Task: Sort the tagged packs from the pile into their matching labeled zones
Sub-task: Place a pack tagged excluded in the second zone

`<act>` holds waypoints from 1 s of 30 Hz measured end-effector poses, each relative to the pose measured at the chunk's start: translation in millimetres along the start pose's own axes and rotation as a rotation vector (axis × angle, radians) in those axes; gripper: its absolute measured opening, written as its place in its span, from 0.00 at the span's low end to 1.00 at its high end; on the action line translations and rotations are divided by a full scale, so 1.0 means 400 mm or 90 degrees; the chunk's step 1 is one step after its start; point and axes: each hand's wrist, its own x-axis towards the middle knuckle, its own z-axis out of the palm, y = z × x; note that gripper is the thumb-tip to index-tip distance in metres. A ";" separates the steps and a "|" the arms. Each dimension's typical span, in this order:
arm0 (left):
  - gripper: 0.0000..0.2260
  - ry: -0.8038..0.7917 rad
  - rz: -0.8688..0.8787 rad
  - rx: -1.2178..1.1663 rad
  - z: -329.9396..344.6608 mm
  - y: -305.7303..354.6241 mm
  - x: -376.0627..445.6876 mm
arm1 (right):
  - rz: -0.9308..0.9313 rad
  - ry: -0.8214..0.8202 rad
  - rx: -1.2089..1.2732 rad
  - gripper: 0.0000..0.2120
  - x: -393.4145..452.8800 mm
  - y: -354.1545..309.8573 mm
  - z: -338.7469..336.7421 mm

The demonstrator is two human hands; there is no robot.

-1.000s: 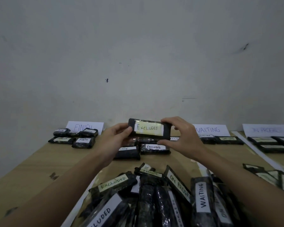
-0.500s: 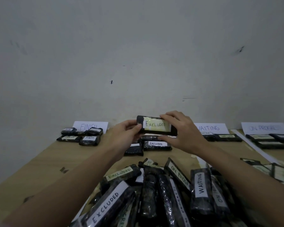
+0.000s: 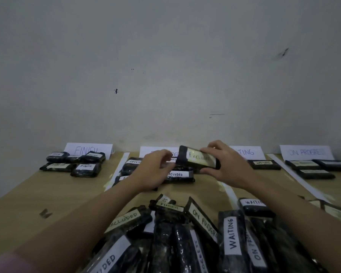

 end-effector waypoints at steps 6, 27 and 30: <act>0.14 -0.165 0.046 0.222 -0.002 -0.113 -0.026 | -0.035 -0.179 -0.101 0.28 0.005 -0.010 0.128; 0.14 -0.172 0.036 0.200 -0.035 -0.214 -0.069 | -0.285 -0.450 -0.060 0.25 0.107 -0.131 0.245; 0.13 -0.163 0.031 0.195 -0.043 -0.212 -0.079 | -0.330 -0.521 -0.131 0.28 0.123 -0.153 0.255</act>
